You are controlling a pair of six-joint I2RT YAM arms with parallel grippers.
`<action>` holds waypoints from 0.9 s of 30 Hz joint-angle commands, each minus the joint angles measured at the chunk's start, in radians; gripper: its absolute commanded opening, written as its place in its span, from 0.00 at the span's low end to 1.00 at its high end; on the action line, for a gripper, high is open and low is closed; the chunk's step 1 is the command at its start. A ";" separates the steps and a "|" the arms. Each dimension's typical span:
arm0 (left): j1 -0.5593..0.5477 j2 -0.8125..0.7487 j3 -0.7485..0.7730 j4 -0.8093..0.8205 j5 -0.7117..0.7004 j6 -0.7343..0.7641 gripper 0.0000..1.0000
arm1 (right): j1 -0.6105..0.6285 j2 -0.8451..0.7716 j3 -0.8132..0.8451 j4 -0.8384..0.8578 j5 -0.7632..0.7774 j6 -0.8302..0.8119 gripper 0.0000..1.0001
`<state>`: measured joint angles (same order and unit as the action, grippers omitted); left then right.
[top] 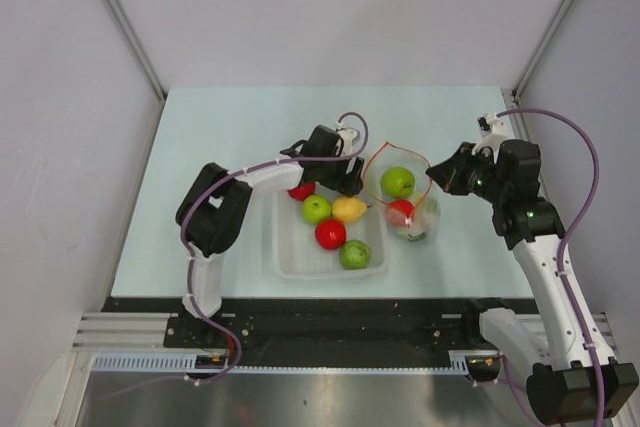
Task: Place the food in the zip-top bag and seal the zipper
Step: Pick up the fake fruit from the bin.
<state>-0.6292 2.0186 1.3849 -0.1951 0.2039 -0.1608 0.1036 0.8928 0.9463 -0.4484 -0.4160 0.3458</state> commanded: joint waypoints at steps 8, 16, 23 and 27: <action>-0.006 0.025 0.051 0.099 0.046 -0.026 0.89 | -0.004 0.003 0.003 0.016 -0.018 -0.002 0.00; 0.016 -0.076 0.060 0.013 0.083 -0.013 0.48 | -0.005 -0.003 0.002 0.019 -0.030 -0.014 0.00; 0.059 -0.374 0.112 -0.145 0.101 0.108 0.47 | -0.005 0.000 0.002 0.017 -0.056 -0.016 0.00; 0.025 -0.474 0.154 -0.184 0.157 0.142 0.50 | -0.005 -0.002 0.002 0.028 -0.061 -0.019 0.00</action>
<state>-0.5678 1.6993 1.4506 -0.3439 0.2836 -0.0956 0.1020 0.8967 0.9463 -0.4511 -0.4526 0.3386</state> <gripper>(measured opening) 0.553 0.008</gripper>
